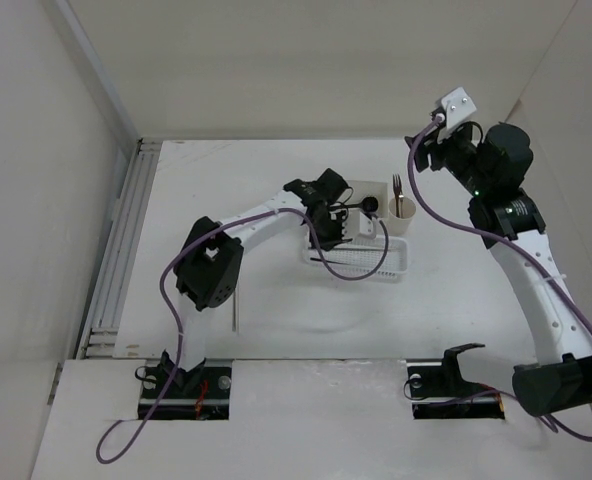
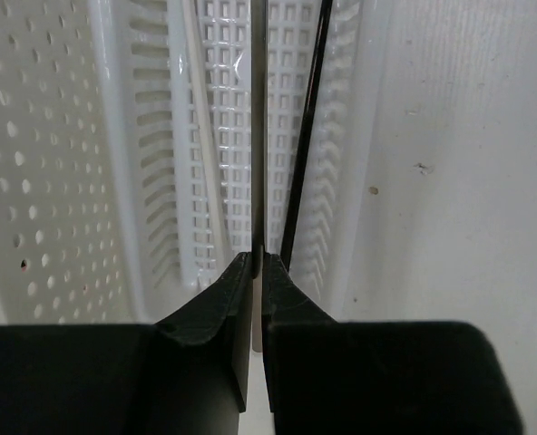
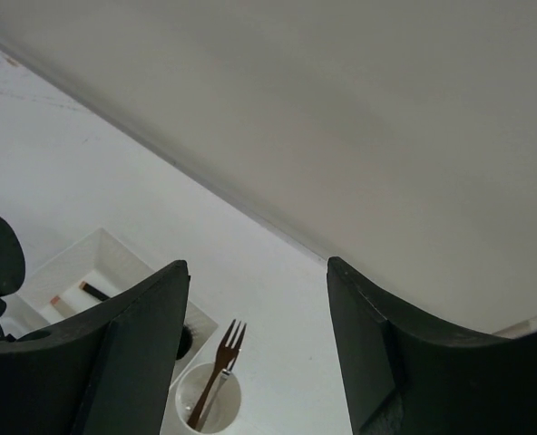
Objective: Sort the eating utensils into containers
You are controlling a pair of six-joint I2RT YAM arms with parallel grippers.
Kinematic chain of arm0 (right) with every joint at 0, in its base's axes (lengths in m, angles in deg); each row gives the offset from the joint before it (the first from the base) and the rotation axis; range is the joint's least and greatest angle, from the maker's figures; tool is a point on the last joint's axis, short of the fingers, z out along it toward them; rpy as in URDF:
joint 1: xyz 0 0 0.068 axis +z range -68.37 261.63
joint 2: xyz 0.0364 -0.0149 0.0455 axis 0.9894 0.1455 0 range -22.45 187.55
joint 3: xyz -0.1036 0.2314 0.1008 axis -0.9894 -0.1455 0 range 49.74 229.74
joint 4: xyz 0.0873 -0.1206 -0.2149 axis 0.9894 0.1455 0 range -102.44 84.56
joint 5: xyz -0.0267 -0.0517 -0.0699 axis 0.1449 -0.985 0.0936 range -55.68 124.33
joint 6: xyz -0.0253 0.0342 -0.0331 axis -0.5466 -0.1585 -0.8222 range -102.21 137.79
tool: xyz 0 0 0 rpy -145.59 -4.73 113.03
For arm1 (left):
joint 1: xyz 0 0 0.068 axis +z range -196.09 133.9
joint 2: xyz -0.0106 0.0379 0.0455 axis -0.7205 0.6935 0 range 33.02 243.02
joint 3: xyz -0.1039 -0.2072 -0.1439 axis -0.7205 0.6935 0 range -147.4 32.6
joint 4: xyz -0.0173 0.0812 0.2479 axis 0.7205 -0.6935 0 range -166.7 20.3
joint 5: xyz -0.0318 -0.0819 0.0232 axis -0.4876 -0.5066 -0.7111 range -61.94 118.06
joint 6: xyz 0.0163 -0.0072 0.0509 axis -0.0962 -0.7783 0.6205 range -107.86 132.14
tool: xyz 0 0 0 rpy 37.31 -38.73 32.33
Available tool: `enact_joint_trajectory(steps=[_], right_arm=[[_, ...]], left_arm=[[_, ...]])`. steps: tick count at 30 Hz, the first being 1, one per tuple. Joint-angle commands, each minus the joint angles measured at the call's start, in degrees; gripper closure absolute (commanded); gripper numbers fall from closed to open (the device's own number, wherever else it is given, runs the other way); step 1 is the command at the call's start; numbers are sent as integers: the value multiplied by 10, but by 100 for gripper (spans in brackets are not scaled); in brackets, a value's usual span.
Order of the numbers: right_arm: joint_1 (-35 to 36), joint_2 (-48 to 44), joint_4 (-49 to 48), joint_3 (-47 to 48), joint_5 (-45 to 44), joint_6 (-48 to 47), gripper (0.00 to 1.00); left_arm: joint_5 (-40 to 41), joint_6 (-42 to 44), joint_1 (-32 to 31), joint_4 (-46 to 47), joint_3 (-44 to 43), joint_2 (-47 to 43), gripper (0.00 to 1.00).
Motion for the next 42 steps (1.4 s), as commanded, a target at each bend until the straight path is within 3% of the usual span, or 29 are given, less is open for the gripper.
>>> enact_joint_trajectory(steps=[1,4,5,6,7,9,14,17,19,22,25,27,29,31,32,33,34,36,37,39,40,42], right_arm=[[-2,-13,-31,-13,-12,-9,32],[-2,-19,-31,-19,2,-14,32],[-2,-19,-31,-19,2,-14,32],[-2,-24,-31,-25,2,-14,32],[-2,-24,-31,-25,2,-19,32],[-2,-24,-37,-31,2,-19,31],[-2,-24,-48,-42,29,-19,31],[-2,-24,-48,-42,45,-13,31],[-2,-19,-53,-42,54,-8,31],[-2,-14,-53,-42,61,-3,30],[-2,-8,-53,-42,67,-3,30],[-2,-8,-53,-42,60,-3,30],[3,-3,-53,-36,54,-3,29],[16,8,-53,-30,49,3,28],[16,22,-53,-20,49,9,28],[23,31,-53,-14,49,9,28],[31,41,-53,-3,49,17,28],[37,68,-53,13,49,32,28],[52,75,-53,29,49,33,28],[65,89,-53,35,49,39,28],[78,89,-53,41,44,39,28],[90,94,-53,41,44,39,28]], left_arm=[[10,14,2,21,-24,-1,100],[23,19,-4,26,-30,11,100],[31,19,-4,27,-30,11,81],[36,19,-9,27,-30,17,49],[36,19,-9,27,-30,17,49],[43,13,-9,32,-30,17,0],[32,-87,-4,75,-78,-23,0],[26,-191,23,98,-107,-40,0],[26,-287,65,135,-99,-68,0],[26,-362,134,145,-106,-87,0],[63,-361,167,114,-152,-112,0],[179,-270,167,114,-161,-143,0],[313,-189,146,151,-125,-216,0],[378,-143,140,213,-16,-272,0],[415,-181,145,312,31,-326,0],[509,-227,151,362,81,-351,0],[521,-259,159,388,169,-368,0],[425,-278,208,358,235,-396,7],[403,-278,219,347,301,-396,13],[362,-300,246,292,347,-389,18],[301,-293,254,274,362,-383,19],[277,-293,254,257,395,-375,19]])
